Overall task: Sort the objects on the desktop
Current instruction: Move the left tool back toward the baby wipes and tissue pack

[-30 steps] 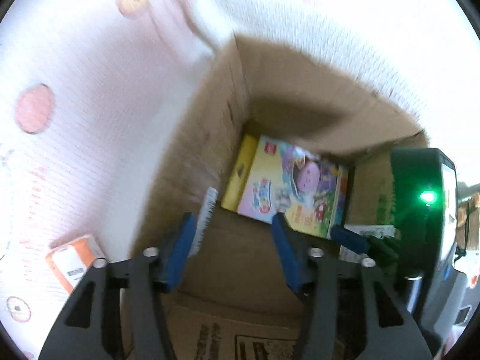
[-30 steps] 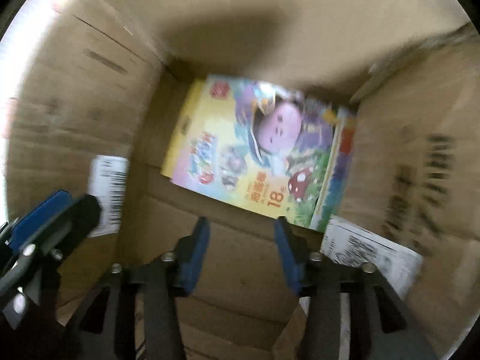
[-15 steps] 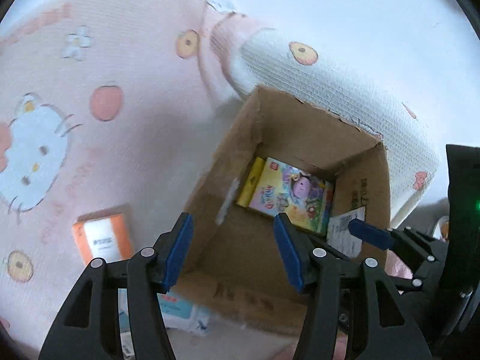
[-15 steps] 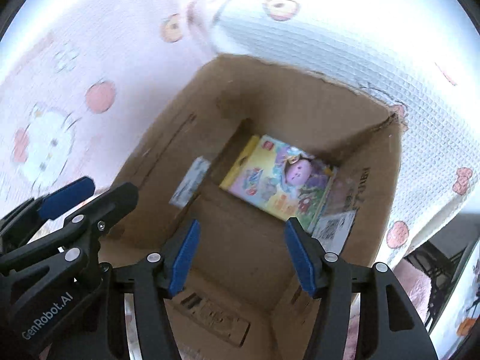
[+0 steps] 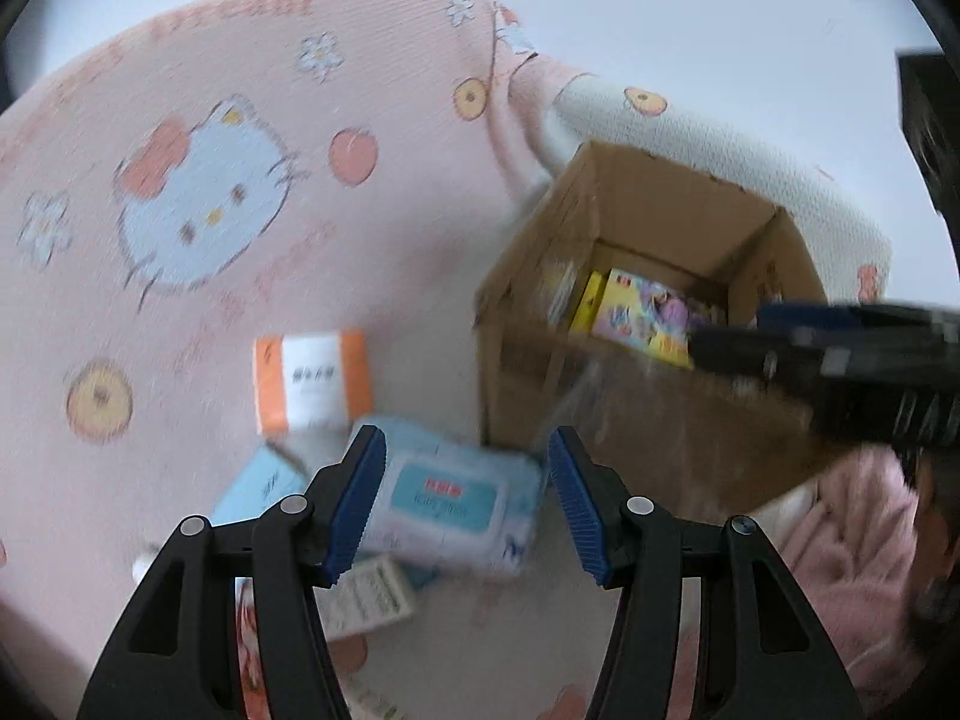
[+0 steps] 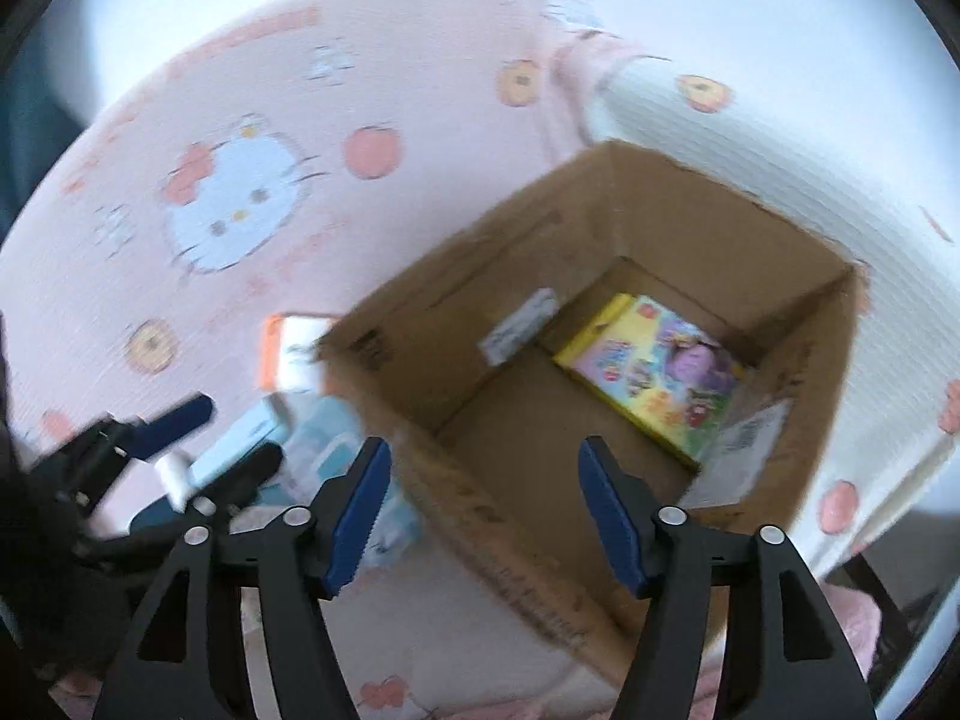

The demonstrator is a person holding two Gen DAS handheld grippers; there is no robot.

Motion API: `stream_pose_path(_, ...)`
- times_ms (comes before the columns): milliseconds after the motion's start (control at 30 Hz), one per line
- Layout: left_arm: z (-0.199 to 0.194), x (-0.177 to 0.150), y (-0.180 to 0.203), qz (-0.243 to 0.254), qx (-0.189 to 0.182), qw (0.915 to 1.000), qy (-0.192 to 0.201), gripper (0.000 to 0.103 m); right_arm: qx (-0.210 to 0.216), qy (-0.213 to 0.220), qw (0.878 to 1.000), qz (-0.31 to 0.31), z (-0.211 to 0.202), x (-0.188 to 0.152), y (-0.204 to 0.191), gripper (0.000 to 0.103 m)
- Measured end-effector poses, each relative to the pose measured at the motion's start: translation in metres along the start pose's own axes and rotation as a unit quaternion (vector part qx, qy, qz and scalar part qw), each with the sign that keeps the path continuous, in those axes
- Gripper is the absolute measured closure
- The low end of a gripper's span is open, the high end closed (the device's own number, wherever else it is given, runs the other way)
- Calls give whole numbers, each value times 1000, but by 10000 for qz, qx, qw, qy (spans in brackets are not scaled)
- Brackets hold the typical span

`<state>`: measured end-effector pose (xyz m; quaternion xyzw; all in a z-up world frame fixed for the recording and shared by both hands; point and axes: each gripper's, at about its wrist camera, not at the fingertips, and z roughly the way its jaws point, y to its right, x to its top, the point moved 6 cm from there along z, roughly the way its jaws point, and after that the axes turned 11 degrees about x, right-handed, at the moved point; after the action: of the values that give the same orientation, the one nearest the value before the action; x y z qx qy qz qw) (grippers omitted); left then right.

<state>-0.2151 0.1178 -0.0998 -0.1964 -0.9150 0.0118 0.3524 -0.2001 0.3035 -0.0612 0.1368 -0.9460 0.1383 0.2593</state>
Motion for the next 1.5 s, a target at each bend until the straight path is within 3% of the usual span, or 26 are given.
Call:
stream_pose_path(133, -6, -41, -25, -321, 116, 9994, -39, 42, 617, 7, 9981, -49, 7, -21, -16, 36)
stream_pose_path(333, -9, -85, -71, -1037, 217, 9942, -180, 42, 930, 417, 9934, -521, -8, -40, -44, 36)
stream_pose_path(533, 16, -98, -84, -1419, -221, 9887, -441, 42, 1105, 765, 9898, -465, -7, -61, -64, 36)
stream_pose_path(633, 38, -97, -84, -1449, -451, 9870, -531, 42, 1212, 620, 9893, -518, 14, -75, -73, 36)
stream_pose_path(733, 61, -94, -87, -1626, -730, 9813, -732, 42, 1027, 273, 9929, -535, 44, -90, -76, 36)
stream_pose_path(867, 92, -88, -94, -1573, -608, 9809, -965, 42, 687, 10, 9976, 14, 78, -99, -65, 36)
stream_pose_path(967, 107, -85, -97, -1644, -821, 9773, -1056, 42, 862, 64, 9945, 587, 95, -100, -58, 38)
stream_pose_path(1067, 123, -81, -98, -1707, -1005, 9726, -1220, 42, 604, 114, 9955, 722, 108, -99, -56, 51)
stream_pose_path(1200, 154, -77, -101, -1724, -873, 9694, -1511, 42, 446, 320, 9895, 1337, 120, -99, -45, 63)
stream_pose_path(1333, 174, -77, -96, -1560, -884, 9673, -1793, 46, 395, 390, 9863, 1552, 131, -103, -37, 63)
stream_pose_path(1500, 175, -78, -95, -1668, -1060, 9641, -1775, 59, 391, 246, 9839, 1727, 151, -108, -31, 63)
